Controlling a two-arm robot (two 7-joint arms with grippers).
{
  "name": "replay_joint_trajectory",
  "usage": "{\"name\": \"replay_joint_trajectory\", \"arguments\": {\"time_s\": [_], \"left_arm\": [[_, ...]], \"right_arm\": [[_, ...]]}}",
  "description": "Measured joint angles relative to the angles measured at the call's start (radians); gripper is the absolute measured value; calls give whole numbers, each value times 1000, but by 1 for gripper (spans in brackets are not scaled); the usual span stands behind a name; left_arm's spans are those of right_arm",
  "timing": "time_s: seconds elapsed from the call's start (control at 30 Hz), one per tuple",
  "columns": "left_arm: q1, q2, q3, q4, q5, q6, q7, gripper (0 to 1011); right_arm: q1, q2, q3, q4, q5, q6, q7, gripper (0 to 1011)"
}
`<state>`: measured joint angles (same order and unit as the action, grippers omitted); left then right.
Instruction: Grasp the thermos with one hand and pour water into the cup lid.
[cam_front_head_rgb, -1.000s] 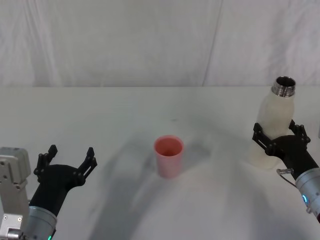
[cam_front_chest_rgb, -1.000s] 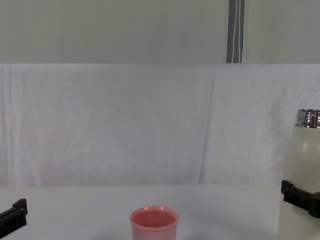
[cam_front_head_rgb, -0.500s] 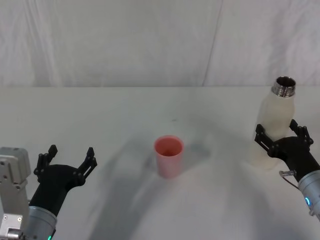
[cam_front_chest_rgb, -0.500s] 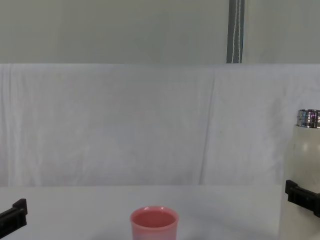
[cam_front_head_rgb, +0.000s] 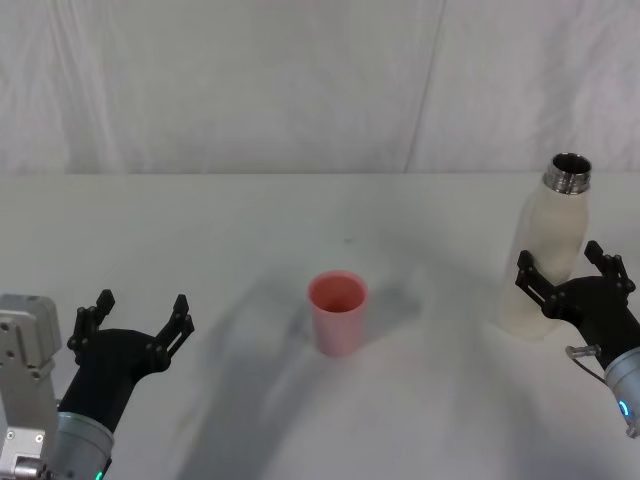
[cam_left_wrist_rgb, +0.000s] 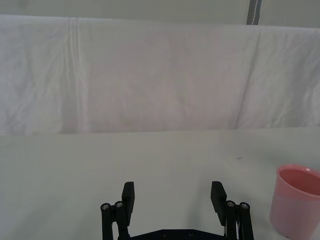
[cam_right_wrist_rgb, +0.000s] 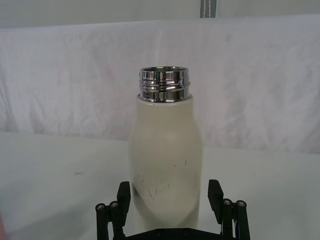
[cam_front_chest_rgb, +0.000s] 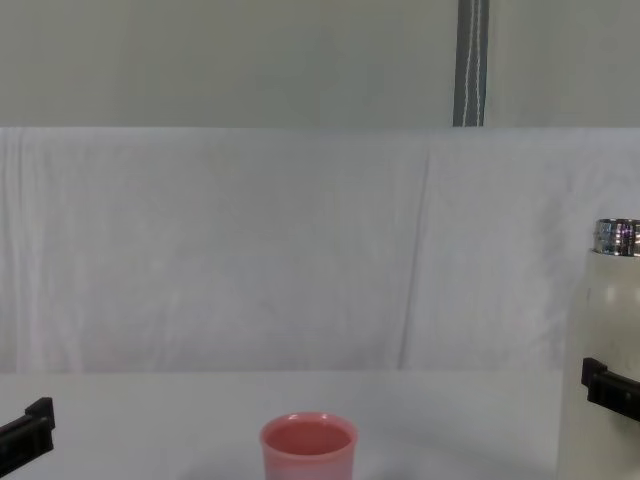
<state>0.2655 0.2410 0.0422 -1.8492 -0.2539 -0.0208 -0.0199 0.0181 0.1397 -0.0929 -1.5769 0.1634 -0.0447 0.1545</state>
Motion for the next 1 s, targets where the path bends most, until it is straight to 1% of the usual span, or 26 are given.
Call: {"name": "replay_joint_trajectory", "arguments": {"time_s": [0.57, 1.0], "left_arm": [[0, 0, 0, 0, 0, 0, 0, 1001], [0, 0, 0, 0, 0, 0, 0, 1001]], "right_arm": [[-73, 29, 14, -91, -4, 21, -1, 1001], [-139, 29, 12, -140, -3, 17, 2, 1001]]}}
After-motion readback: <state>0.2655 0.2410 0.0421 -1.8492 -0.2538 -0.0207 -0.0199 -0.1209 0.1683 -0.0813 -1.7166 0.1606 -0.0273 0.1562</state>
